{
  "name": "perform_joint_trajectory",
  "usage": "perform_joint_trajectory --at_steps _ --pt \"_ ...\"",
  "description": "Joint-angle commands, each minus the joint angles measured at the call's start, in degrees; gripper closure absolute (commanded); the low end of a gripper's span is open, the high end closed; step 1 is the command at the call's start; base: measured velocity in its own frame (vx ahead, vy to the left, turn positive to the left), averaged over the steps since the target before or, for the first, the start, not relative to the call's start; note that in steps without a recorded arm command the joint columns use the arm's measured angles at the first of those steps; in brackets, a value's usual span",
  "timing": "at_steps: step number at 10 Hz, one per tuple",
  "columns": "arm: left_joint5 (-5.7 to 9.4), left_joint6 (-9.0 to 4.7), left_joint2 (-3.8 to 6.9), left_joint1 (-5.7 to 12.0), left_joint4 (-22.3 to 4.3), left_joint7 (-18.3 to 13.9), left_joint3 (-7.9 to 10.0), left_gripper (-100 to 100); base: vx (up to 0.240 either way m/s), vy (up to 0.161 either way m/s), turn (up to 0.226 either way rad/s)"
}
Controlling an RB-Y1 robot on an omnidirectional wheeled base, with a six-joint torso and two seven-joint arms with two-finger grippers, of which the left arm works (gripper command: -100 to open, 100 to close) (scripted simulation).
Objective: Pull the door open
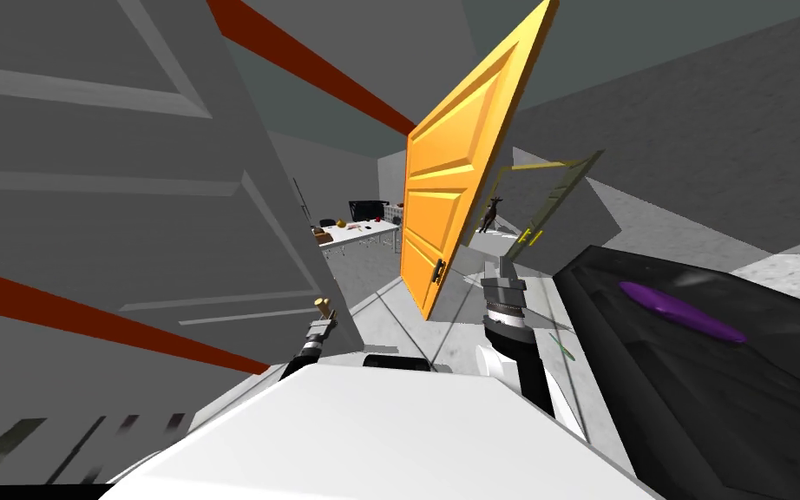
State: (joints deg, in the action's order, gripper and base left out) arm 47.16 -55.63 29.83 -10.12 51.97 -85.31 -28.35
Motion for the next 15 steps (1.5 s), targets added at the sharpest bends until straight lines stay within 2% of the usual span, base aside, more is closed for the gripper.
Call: perform_joint_trajectory --at_steps 1,2,3,4,10,11,12,15 --pt "-0.38 -0.81 0.81 -0.45 0.3 -1.0 -0.93 100 -0.244 0.039 -0.103" --pt "-0.25 -0.4 0.49 -0.29 0.1 -0.6 -0.64 100 -0.101 0.012 -0.023" --pt "-0.74 -1.28 1.12 -0.86 -0.1 -1.6 -1.66 100 -0.172 0.033 -0.102" --pt "-0.87 -1.58 1.33 -0.98 -0.1 -1.9 -1.9 100 -0.241 0.036 -0.143" --pt "-2.88 -6.25 4.72 -2.82 -0.7 -6.2 -5.66 100 -0.222 0.048 -0.145" --pt "-3.0 -6.53 4.92 -2.93 -0.7 -6.4 -5.88 100 -0.202 0.047 -0.098" --pt "-2.95 -6.2 4.59 -2.72 -1.1 -6.2 -5.77 100 -0.088 0.021 -0.023" --pt "-3.52 -8.38 5.55 -3.25 -2.1 -7.7 -7.37 100 -0.193 0.049 -0.132"
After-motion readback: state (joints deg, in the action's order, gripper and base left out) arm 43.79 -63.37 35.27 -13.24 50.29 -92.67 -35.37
